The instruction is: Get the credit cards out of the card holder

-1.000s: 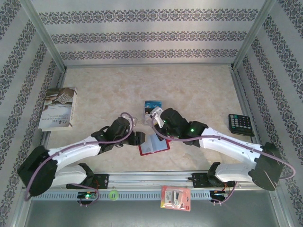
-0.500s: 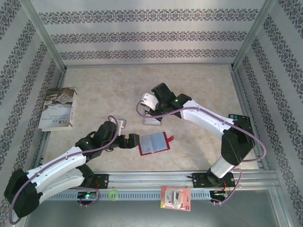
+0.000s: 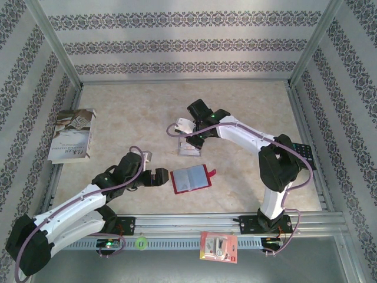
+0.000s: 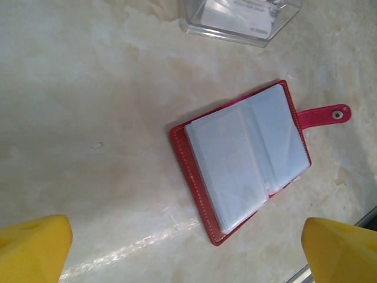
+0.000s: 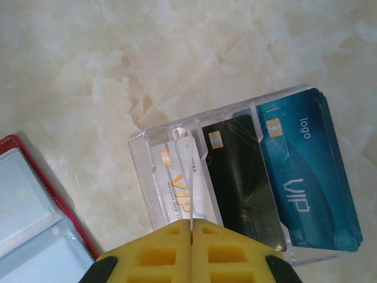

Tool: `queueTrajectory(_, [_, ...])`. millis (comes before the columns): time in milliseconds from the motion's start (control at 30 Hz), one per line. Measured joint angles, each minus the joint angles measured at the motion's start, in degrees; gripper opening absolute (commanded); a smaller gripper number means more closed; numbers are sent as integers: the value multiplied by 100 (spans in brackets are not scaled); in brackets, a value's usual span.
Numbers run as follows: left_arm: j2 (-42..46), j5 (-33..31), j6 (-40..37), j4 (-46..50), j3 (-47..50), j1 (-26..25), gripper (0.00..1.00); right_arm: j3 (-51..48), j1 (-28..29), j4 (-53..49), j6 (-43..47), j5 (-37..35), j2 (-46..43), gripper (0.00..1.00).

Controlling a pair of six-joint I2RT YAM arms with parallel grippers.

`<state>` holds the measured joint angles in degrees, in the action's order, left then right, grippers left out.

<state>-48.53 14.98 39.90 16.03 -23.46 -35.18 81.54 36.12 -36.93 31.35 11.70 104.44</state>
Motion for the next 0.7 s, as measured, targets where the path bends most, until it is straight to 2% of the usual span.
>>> queueTrajectory(500, [0, 151, 22, 31, 42, 236, 100, 17, -76, -46, 81, 149, 297, 0])
queueTrajectory(567, [0, 181, 28, 28, 48, 260, 100, 24, -76, -61, 81, 149, 313, 8])
queueTrajectory(700, [-13, 254, 63, 26, 70, 273, 100, 4, -83, 94, -31, 66, 317, 33])
